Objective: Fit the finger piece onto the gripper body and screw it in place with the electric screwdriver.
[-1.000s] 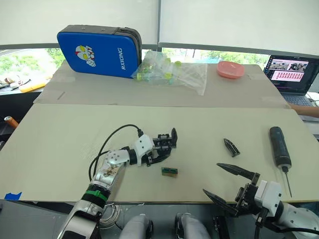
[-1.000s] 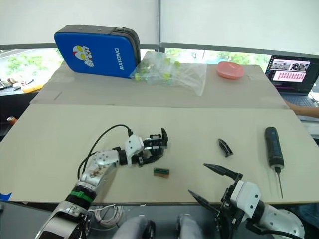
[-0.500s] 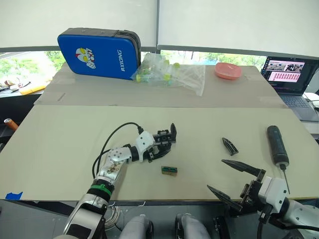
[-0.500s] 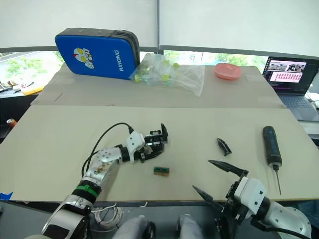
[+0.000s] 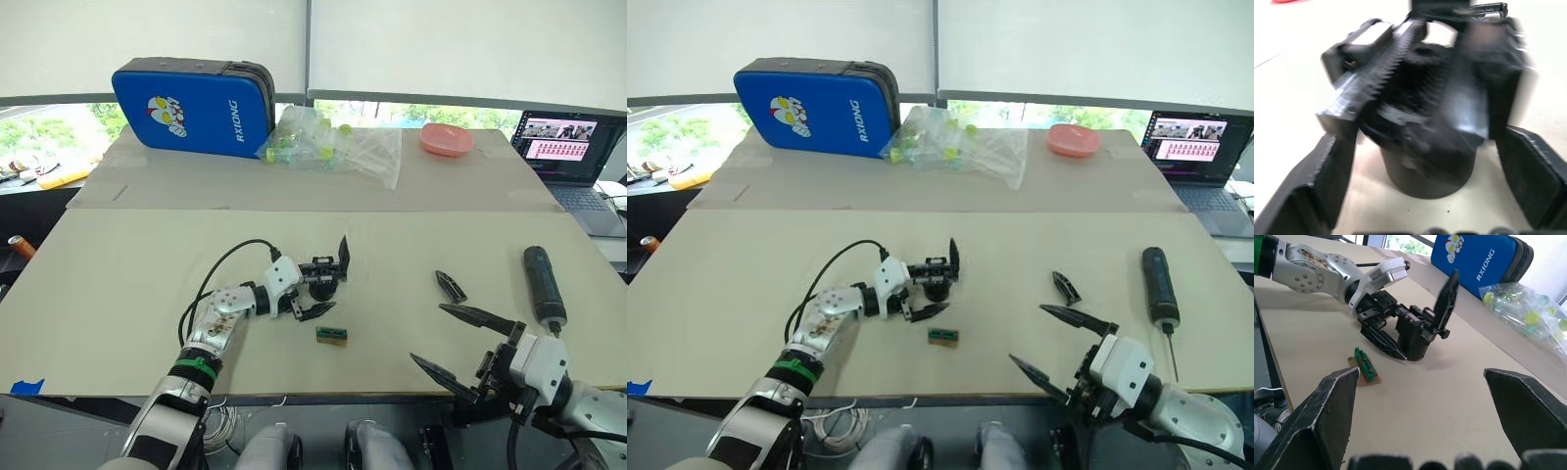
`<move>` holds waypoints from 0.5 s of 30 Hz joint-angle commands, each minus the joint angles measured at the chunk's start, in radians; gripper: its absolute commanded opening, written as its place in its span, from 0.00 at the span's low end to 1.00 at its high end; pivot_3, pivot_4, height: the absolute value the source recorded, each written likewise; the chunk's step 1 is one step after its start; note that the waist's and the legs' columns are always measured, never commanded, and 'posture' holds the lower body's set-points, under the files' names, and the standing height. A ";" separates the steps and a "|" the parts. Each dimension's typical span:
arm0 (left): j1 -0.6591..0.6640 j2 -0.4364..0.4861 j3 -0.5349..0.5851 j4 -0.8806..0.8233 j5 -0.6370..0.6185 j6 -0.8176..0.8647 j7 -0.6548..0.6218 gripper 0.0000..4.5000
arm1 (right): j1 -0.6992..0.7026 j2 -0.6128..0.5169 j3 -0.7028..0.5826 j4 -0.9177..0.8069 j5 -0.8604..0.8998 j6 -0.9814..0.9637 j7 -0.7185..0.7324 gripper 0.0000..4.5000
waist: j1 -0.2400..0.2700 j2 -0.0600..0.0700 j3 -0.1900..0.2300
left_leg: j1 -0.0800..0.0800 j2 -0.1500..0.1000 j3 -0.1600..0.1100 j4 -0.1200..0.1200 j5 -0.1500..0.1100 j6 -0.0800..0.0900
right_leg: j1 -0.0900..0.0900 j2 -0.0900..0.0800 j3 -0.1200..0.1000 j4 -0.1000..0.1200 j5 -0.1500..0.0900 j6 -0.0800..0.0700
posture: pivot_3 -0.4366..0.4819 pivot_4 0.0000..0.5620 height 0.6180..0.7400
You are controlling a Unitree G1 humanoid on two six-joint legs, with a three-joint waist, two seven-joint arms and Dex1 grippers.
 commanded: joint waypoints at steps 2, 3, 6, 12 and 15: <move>0.012 0.057 0.030 -0.001 -0.007 0.036 -0.035 0.99 | -0.005 -0.003 -0.025 -0.041 0.025 0.011 -0.007 1.00 | -0.002 0.000 0.000 | 0.000 0.000 0.000 0.000 0.000 0.000 | 0.000 0.000 0.000 0.000 0.000 0.000 | 0.48 0.27 1.00; 0.014 0.071 0.036 -0.009 -0.019 0.046 -0.058 0.99 | -0.006 -0.002 -0.025 -0.042 0.025 0.012 -0.008 1.00 | -0.003 0.000 0.000 | 0.000 0.000 0.000 0.000 0.000 0.000 | -0.001 0.000 0.000 0.000 0.000 0.000 | 0.48 0.27 1.00; 0.009 0.114 0.045 -0.003 -0.052 0.064 -0.144 0.99 | -0.005 0.001 -0.023 -0.046 0.023 0.016 -0.010 1.00 | -0.004 0.000 0.000 | -0.001 0.000 0.000 0.000 0.000 0.000 | -0.001 0.000 0.000 0.000 0.000 0.000 | 0.48 0.27 1.00; -0.086 0.141 0.045 0.096 -0.075 0.033 -0.318 0.99 | -0.006 0.006 -0.016 -0.050 0.021 0.024 -0.011 1.00 | 0.004 0.000 0.000 | -0.004 0.000 0.000 0.000 0.000 0.000 | -0.003 0.000 0.000 -0.001 0.000 0.000 | 0.48 0.27 1.00; -0.158 0.101 0.039 0.189 -0.052 -0.010 -0.339 0.99 | -0.010 0.006 -0.012 -0.051 0.020 0.028 -0.010 1.00 | 0.014 0.000 0.000 | -0.005 0.000 0.000 0.001 -0.001 0.002 | -0.003 0.000 0.000 -0.001 0.000 0.000 | 0.48 0.27 1.00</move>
